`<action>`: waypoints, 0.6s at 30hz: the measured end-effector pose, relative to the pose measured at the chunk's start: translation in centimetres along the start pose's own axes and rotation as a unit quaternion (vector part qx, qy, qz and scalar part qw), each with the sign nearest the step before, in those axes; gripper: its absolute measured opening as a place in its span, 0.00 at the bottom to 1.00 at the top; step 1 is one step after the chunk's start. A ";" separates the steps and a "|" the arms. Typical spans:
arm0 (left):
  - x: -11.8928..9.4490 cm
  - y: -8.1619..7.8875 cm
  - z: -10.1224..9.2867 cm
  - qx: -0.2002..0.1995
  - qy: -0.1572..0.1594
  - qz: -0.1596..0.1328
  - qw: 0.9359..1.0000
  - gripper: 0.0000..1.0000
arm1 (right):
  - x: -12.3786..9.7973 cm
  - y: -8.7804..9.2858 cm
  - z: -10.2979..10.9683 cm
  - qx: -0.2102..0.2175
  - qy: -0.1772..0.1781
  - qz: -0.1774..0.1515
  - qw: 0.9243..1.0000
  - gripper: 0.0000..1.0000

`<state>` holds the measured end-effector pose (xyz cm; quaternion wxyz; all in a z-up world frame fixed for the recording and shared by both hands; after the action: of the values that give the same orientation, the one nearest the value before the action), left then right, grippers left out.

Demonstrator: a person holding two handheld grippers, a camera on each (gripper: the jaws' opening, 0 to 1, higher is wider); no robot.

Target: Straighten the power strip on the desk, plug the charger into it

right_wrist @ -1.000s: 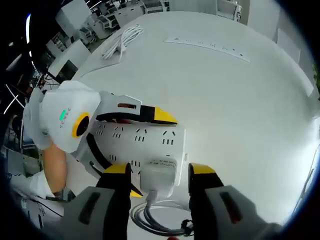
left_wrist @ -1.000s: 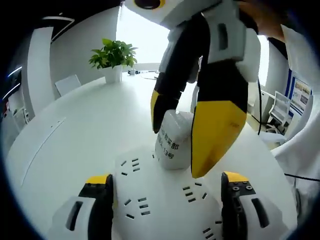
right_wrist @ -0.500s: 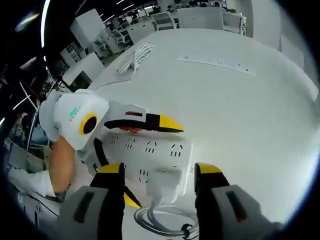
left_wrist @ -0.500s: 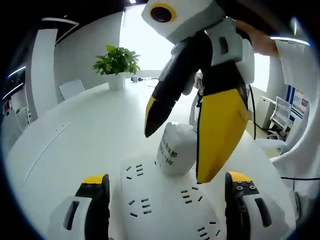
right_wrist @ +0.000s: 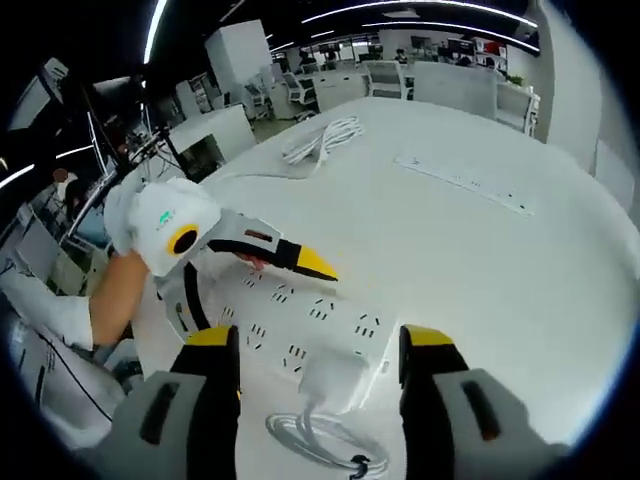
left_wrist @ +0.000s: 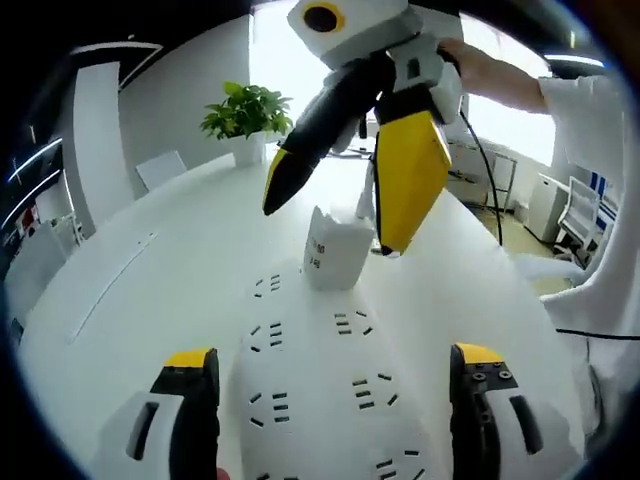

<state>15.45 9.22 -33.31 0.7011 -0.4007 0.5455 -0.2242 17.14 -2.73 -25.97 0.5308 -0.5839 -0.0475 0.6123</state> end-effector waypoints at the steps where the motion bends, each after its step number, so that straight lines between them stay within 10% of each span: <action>1: -0.1 0.2 -0.1 -0.005 0.000 -0.007 1.000 0.96 | 0.1 0.1 0.0 -0.002 -0.004 0.002 1.000 0.63; 8: -0.2 2.0 0.2 -0.016 -0.038 -0.008 0.999 0.94 | 0.7 1.4 0.4 -0.003 -0.061 0.002 0.998 0.56; 18: 1.2 1.2 0.6 -0.026 -0.054 -0.023 0.998 0.89 | 0.3 3.0 1.3 -0.029 -0.054 0.010 0.998 0.58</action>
<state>16.21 9.25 -34.95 0.7138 -0.4424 0.5031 -0.2043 14.44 -3.09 -27.72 0.5043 -0.5656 -0.0879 0.6465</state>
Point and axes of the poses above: the point that each gripper's makers call its tool centre point, and the gripper's own axes: x roughly forward along the fingers, z roughly to its left, y roughly out of its underside, the point moved 6 cm from there along -x, roughly backward along the fingers, and after that the axes turned 11 degrees about -y, right-handed, at the moved point
